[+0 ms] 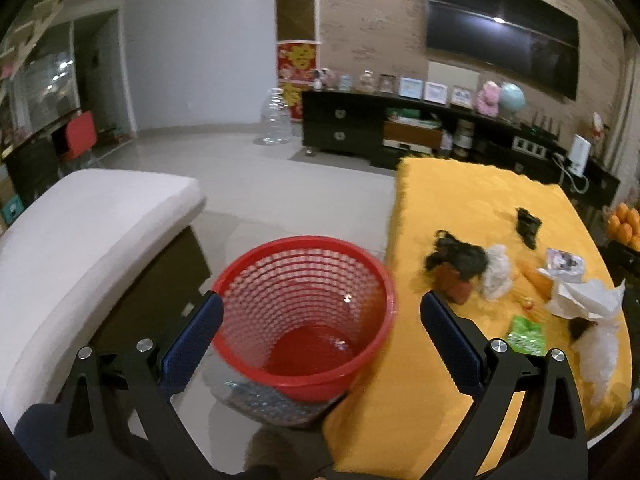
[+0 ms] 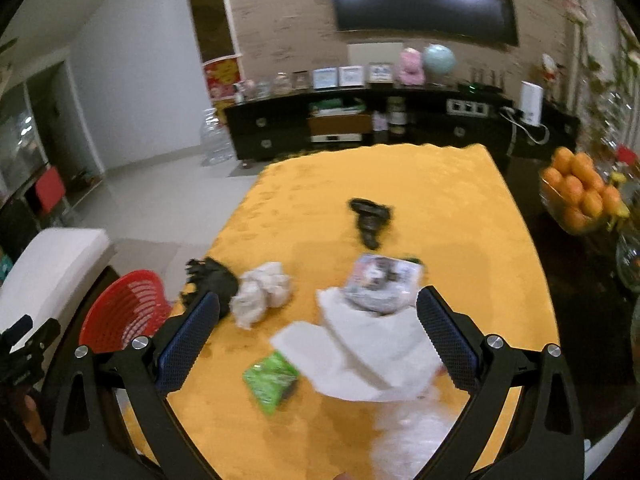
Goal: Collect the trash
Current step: 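Reach the left tool to the black plastic bag and close on it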
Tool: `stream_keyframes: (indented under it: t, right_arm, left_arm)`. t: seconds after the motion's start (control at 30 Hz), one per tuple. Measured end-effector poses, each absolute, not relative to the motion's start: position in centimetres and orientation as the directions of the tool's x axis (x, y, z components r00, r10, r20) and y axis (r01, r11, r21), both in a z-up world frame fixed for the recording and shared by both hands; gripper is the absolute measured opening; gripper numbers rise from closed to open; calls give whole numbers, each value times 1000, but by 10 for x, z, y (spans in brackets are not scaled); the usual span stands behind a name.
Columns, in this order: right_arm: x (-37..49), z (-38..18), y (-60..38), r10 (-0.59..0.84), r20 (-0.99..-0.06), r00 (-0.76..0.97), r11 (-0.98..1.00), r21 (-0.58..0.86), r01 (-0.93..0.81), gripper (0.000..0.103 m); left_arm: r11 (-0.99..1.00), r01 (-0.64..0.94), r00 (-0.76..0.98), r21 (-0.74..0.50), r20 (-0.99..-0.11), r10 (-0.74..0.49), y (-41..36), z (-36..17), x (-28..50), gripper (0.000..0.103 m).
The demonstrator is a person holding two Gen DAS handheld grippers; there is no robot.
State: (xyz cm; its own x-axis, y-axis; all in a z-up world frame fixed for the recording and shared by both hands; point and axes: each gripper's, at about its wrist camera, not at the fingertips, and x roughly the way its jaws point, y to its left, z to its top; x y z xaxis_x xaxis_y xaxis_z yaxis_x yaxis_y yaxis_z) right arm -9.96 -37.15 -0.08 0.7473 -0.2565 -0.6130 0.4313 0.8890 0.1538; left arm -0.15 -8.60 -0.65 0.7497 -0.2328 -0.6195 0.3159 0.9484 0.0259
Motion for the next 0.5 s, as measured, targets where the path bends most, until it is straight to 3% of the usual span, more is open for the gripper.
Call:
stream_keyframes:
  t: [0.5]
  right_arm:
    - [-135,3,-417,-330,-604,725,823,192,535,96]
  left_arm:
    - [858,513,571,24,-756,-321,-207,-37,64,95]
